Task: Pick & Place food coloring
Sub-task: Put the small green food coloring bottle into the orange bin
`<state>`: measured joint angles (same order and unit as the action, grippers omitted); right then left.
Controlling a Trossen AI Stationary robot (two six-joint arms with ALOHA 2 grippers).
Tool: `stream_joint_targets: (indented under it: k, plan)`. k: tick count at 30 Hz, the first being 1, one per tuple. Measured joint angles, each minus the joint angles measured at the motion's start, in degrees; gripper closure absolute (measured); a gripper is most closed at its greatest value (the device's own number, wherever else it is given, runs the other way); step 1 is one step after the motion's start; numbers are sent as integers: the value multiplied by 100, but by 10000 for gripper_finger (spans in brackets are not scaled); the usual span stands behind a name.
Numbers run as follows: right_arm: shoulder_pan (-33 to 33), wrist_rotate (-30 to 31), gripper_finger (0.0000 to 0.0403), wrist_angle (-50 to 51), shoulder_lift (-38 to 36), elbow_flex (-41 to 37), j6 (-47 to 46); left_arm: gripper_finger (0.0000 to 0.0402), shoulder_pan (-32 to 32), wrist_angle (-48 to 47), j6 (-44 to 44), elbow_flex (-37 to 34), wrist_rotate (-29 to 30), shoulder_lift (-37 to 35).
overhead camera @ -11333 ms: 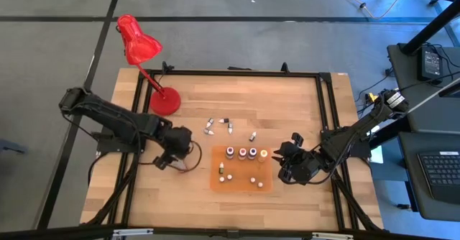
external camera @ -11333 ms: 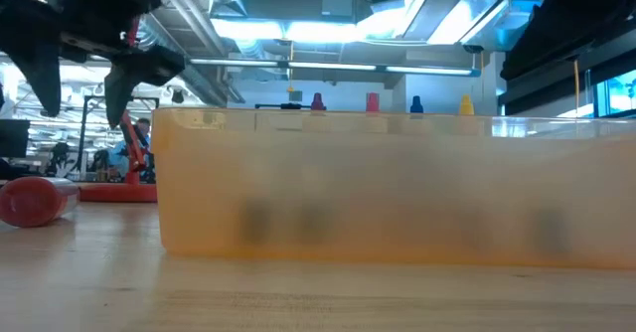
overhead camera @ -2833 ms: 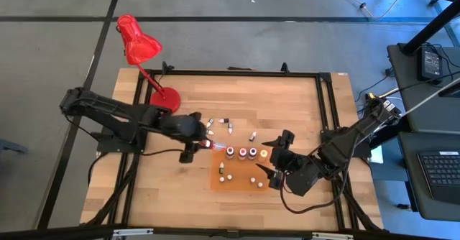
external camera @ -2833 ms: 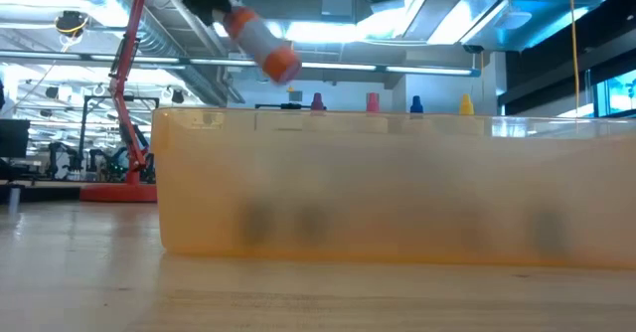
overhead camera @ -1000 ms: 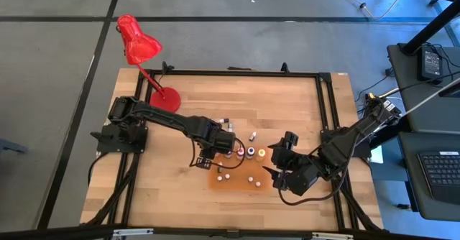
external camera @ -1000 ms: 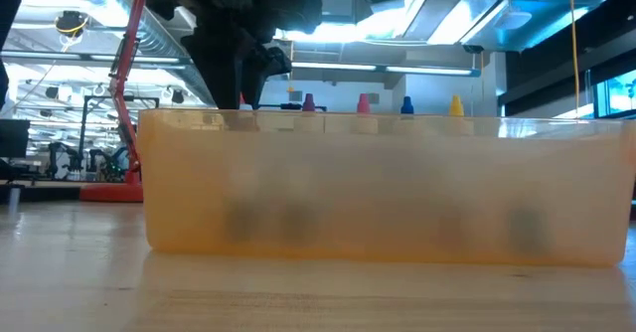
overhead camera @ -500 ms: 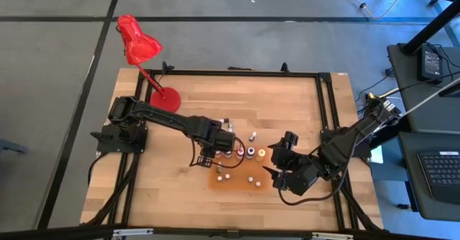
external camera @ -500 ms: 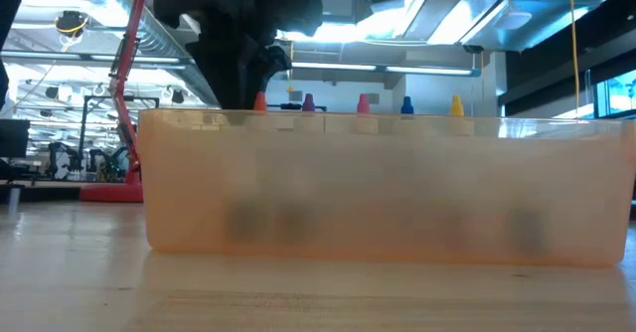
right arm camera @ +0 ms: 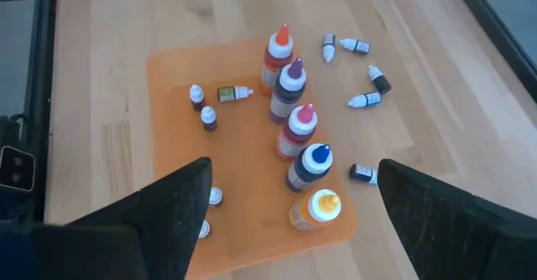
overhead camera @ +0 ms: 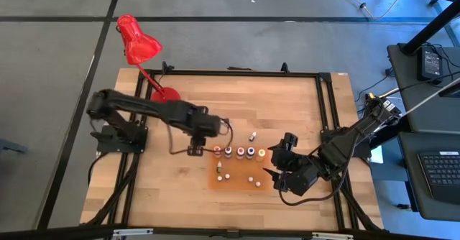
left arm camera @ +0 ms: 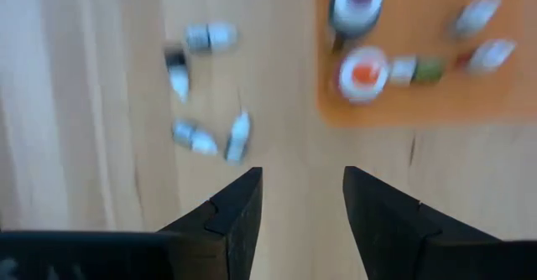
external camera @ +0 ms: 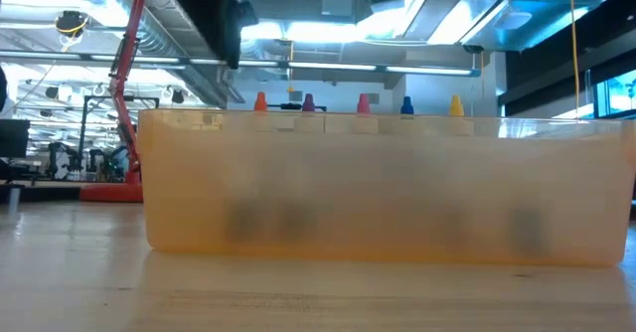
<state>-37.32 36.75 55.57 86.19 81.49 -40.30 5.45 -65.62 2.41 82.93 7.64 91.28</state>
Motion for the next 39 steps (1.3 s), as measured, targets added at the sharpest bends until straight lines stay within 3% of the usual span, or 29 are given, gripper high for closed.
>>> stream_joint_targets:
  k: [9,15,21,27,39]
  plan:
    - [1,-57,63,6,0,0,31,242,-699,3086,-721,-2488,-1127,-1995]
    - [0,-4,63,-54,0,-140,27,238,-871,4935,-921,-4175,-1260,-2633]
    - [-9,888,63,-810,0,-1091,131,241,-964,6122,-1252,-5072,-1255,-2646]
    - [-13,721,63,-1530,-57,-1771,128,248,-1247,6324,-1219,-5441,-1226,-2447]
    - [-306,719,63,-2457,-1275,-2602,329,266,-1623,7691,-1666,-5766,-1328,-1355]
